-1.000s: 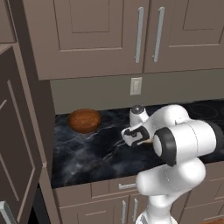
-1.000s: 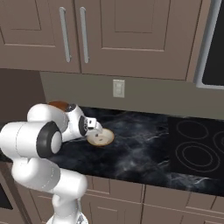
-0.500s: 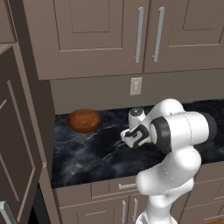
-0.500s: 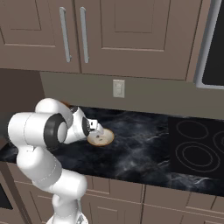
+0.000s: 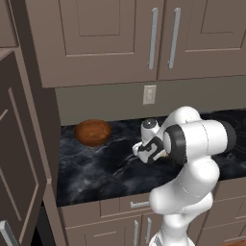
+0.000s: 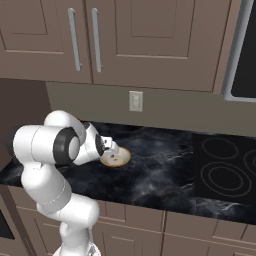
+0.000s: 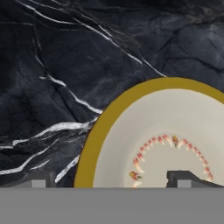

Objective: Pick up the bowls on the counter and stack them on top of one another in the open cabinet. Place the smaller bowl on top of the larger bowl.

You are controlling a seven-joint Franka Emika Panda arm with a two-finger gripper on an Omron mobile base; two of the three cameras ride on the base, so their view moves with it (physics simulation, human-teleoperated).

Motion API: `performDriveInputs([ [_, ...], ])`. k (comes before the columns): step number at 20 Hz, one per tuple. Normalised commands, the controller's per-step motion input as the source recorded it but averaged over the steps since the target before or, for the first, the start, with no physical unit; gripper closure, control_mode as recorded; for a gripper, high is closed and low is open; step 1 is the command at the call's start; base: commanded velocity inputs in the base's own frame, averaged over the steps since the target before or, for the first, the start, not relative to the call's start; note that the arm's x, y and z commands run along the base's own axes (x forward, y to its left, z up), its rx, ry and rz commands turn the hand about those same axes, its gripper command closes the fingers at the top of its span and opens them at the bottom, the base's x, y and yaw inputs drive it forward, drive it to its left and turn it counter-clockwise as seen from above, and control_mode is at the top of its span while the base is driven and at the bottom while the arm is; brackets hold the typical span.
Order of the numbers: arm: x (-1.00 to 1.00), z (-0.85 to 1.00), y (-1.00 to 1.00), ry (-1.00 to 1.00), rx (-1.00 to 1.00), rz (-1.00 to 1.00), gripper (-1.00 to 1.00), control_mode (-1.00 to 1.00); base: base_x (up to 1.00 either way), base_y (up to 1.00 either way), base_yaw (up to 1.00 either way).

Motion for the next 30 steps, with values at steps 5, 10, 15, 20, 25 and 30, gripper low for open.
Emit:
performDriveInputs([
  [5,0.06,-0.12,-0.1,0.0,0.0,0.01,-1.0,-1.0,0.0,0.0,0.0],
  [10,0.02,-0.11,-0.04,0.0,0.0,0.01,1.0,-1.0,0.0,0.0,0.0],
  [15,0.0,-0.02,0.0,0.0,0.0,0.0,1.0,-1.0,0.0,0.0,0.0],
  [20,0.0,0.0,0.0,0.0,0.0,0.0,1.0,-1.0,0.0,0.0,0.0],
  [25,0.0,0.0,0.0,0.0,0.0,0.0,1.0,-1.0,0.0,0.0,0.0],
  [30,-0.07,0.16,0.0,-0.03,0.0,0.02,1.0,-1.0,0.0,0.0,0.0],
])
